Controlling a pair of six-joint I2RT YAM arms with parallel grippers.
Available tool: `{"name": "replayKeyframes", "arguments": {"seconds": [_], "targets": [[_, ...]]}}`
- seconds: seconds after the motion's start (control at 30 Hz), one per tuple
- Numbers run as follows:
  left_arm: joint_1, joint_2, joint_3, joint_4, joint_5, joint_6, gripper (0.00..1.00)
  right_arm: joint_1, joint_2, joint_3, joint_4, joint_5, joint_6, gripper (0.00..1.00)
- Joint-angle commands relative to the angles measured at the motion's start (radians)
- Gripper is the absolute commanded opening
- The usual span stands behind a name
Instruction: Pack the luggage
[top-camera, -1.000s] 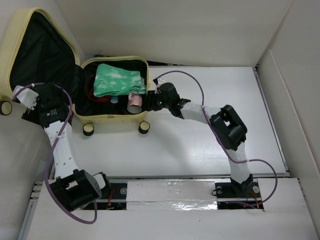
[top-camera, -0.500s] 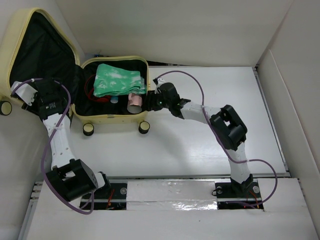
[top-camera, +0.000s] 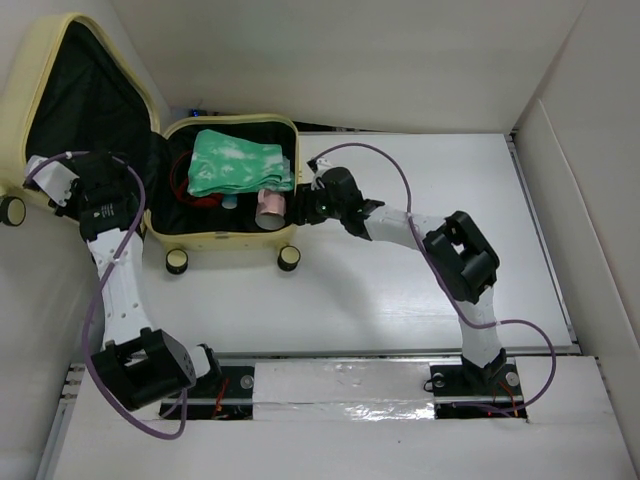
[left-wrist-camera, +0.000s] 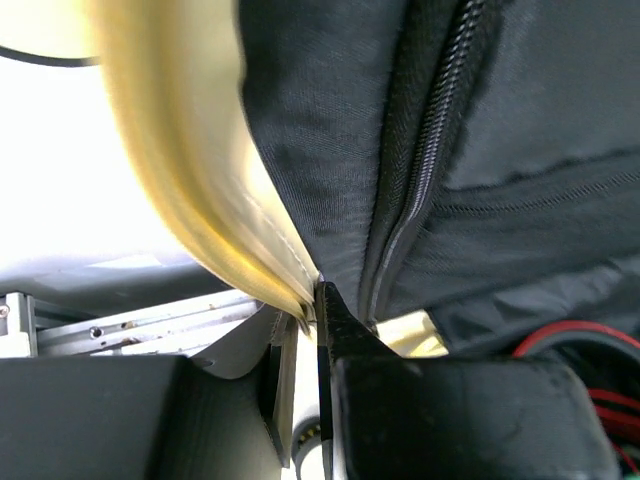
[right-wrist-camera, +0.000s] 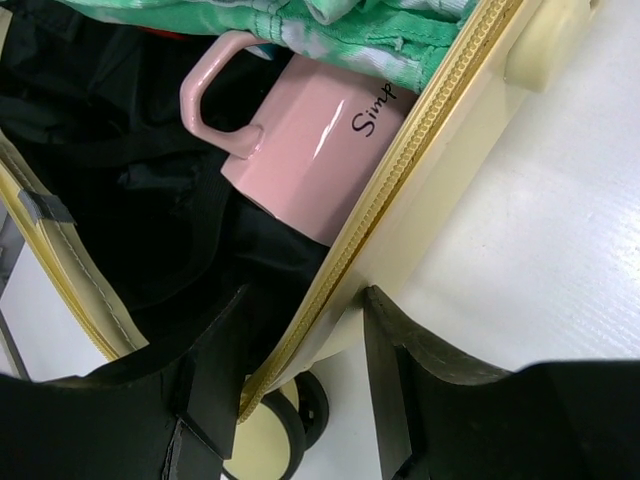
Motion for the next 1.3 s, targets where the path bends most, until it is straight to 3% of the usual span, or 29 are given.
{"name": "replayKeyframes", "arguments": {"seconds": [0.0,0.17,0.23,0.37,0.57,0.7,0.87,0.93,0.97,1.0,1.07,1.1,1.27], "targets": [[-0.106,-0.104,0.005,0.027,-0.027,0.028,0.0,0.061,-0.047,-0.039,-0.016,-0.222,-0.057,0.0],[-0.42,-0.323,-0.139,0.121,-0.043,0.056,0.0,0.081,-0.029,-0.011,-0.028,-0.213,-0.045,0.0],[-0.46,-0.378,-0.176,0.102,-0.005,0.033,0.0,0.091,-0.02,0.001,-0.036,-0.207,-0.04,0.0],[-0.461,-0.483,-0.323,0.185,0.272,0.009,0.0,0.091,-0.004,0.012,-0.038,-0.194,-0.031,0.0],[-0.461,-0.484,-0.507,0.301,0.619,-0.059,0.0,0.1,0.002,-0.019,0.01,-0.185,0.009,0.0],[-0.461,-0.51,-0.629,0.368,0.764,-0.042,0.0,0.1,-0.01,-0.045,0.028,-0.165,0.026,0.0],[-0.461,-0.501,-0.669,0.45,0.93,-0.05,0.0,0.1,-0.021,-0.072,0.062,-0.155,0.051,0.0],[-0.538,-0.468,-0.646,0.472,0.955,-0.041,0.0,0.1,-0.029,-0.089,0.079,-0.141,0.064,0.0],[-0.586,-0.458,-0.628,0.461,0.93,-0.027,0.03,0.1,-0.045,-0.114,0.087,-0.135,0.069,0.0],[-0.667,-0.446,-0.594,0.443,0.907,0.004,0.18,0.1,-0.059,-0.132,0.094,-0.116,0.074,0.01],[-0.712,-0.428,-0.565,0.421,0.948,0.03,0.29,0.091,-0.091,-0.169,0.113,-0.093,0.078,0.02],[-0.721,-0.432,-0.549,0.421,0.973,0.042,0.42,0.078,-0.128,-0.209,0.119,-0.073,0.081,0.02],[-0.721,-0.494,-0.488,0.36,1.08,0.145,0.62,0.042,-0.243,-0.333,0.162,-0.032,0.092,0.04]]}}
